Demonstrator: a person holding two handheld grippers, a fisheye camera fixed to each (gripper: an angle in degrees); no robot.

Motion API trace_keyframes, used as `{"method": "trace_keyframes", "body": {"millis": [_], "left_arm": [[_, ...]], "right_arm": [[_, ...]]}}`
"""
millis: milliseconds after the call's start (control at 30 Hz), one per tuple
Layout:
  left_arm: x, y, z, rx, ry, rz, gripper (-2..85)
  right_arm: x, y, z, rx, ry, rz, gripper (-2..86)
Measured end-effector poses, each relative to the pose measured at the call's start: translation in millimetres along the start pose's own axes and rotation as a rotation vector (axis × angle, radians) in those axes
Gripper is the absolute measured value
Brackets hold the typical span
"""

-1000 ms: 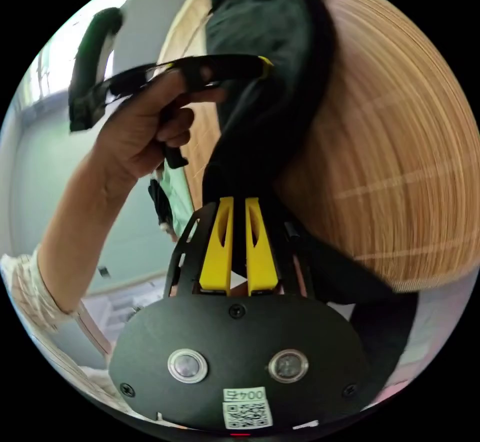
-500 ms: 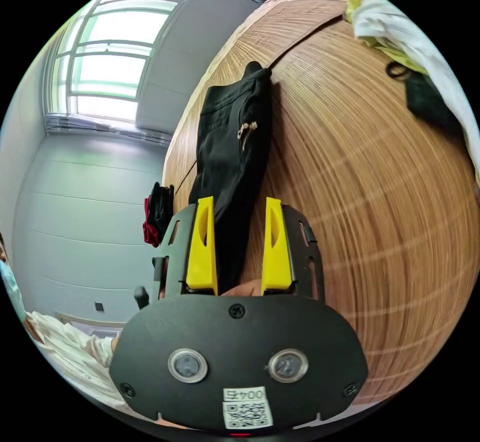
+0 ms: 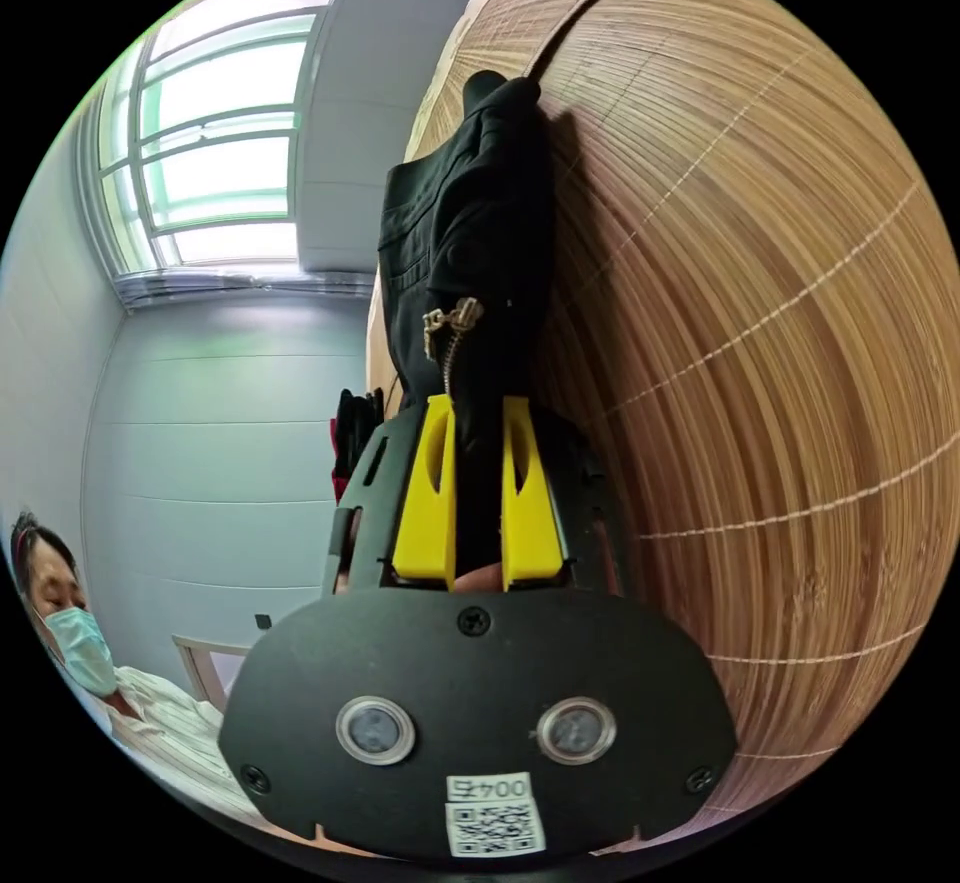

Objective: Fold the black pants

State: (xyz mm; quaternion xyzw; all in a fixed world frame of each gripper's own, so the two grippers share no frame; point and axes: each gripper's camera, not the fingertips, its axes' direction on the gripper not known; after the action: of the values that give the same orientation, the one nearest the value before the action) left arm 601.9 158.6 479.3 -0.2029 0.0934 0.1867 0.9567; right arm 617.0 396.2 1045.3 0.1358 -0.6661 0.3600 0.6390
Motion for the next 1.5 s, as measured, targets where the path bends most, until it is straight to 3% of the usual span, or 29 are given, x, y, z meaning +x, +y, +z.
{"method": "trace_keyframes", "body": {"millis": [100, 267, 400, 700, 967, 1233, 1500], "left_arm": [[18, 34, 31, -0.093, -0.129, 0.054, 0.1], [1, 37, 33, -0.084, -0.358, -0.047, 0.3], [-6, 33, 13, -0.031, -0.475, 0.007, 0.5], [-9, -10, -14, 0.042, -0.61, 0.288, 0.2], [-24, -13, -27, 0.061, -0.661, 0.359, 0.2], [-25, 47, -3, 0.11, -0.703, 0.463, 0.1], [-23, 117, 27, 0.278, -0.801, 0.56, 0.1]], "right_arm": [[-7, -2, 3, 0.0, 0.082, -0.007, 5.1], [-16, 10, -10, 0.03, 0.131, -0.04, 4.5], [-22, 27, -25, 0.028, 0.199, -0.076, 4.4], [-14, 158, -93, 0.056, 0.378, -0.069, 4.0], [3, 285, -85, 0.04, 0.391, 0.042, 4.3], [19, 296, -66, 0.007, 0.394, 0.01, 4.8], [47, 278, -63, -0.092, 0.28, 0.0, 5.6]]}}
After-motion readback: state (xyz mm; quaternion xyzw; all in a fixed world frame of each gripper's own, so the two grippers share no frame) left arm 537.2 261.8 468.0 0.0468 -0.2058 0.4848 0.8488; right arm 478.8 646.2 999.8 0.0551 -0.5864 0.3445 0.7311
